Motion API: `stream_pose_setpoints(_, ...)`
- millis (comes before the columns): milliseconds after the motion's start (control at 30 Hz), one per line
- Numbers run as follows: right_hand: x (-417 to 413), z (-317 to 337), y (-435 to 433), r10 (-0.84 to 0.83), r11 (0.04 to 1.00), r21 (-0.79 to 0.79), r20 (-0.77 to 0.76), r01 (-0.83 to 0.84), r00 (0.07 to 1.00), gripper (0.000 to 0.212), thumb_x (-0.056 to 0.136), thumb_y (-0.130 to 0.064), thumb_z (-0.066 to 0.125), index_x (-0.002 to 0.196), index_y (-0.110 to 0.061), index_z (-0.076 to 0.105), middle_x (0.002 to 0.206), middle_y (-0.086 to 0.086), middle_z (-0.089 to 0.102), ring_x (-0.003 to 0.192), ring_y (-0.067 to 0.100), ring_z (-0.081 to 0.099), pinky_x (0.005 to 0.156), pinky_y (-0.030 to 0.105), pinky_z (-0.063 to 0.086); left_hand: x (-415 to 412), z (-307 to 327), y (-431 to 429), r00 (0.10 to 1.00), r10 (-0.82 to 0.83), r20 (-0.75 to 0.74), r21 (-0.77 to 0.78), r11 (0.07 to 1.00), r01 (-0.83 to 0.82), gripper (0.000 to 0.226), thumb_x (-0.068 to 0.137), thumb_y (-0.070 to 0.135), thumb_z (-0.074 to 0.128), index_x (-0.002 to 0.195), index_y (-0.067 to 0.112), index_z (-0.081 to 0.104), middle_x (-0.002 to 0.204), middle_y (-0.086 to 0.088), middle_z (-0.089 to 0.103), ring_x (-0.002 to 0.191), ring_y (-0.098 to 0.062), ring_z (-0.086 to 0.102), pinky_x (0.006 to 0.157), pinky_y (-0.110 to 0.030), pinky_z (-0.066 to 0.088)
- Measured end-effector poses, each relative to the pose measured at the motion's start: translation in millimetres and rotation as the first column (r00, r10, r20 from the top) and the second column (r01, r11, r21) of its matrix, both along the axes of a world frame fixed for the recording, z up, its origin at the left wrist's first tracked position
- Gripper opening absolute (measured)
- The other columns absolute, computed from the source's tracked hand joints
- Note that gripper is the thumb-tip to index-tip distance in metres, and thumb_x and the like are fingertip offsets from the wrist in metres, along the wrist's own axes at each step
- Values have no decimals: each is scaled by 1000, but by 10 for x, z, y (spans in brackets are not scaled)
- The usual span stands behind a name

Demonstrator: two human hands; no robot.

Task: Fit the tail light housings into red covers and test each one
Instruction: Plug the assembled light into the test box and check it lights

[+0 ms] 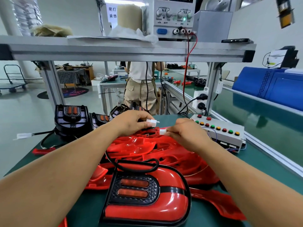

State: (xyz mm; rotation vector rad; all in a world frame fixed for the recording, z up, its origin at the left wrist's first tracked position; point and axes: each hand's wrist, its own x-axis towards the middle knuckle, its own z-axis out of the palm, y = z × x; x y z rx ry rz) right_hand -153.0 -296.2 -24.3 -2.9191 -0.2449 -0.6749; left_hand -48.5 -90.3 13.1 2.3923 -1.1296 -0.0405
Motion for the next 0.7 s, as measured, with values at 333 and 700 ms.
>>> stream_pose_setpoints(333, -73, 107, 62, 51, 973, 205, 235, -101, 971, 15, 93, -19, 64, 92, -8, 75, 81, 4, 60, 84, 23, 55, 70, 29, 34, -66, -80, -36, 993, -62, -99, -196, 980, 41, 24, 94, 33, 61, 117, 27, 69, 87, 18, 66, 74, 14, 56, 69, -1, 37)
stream_pose_setpoints(700, -103, 176, 23, 136, 990, 0, 266, -141, 954, 19, 89, -22, 64, 83, -7, 76, 73, 8, 58, 70, 27, 54, 69, 30, 34, -154, -42, -10, 980, -75, 184, -141, 985, 101, 37, 93, 34, 63, 128, 46, 58, 117, 29, 60, 97, 20, 52, 81, 2, 36)
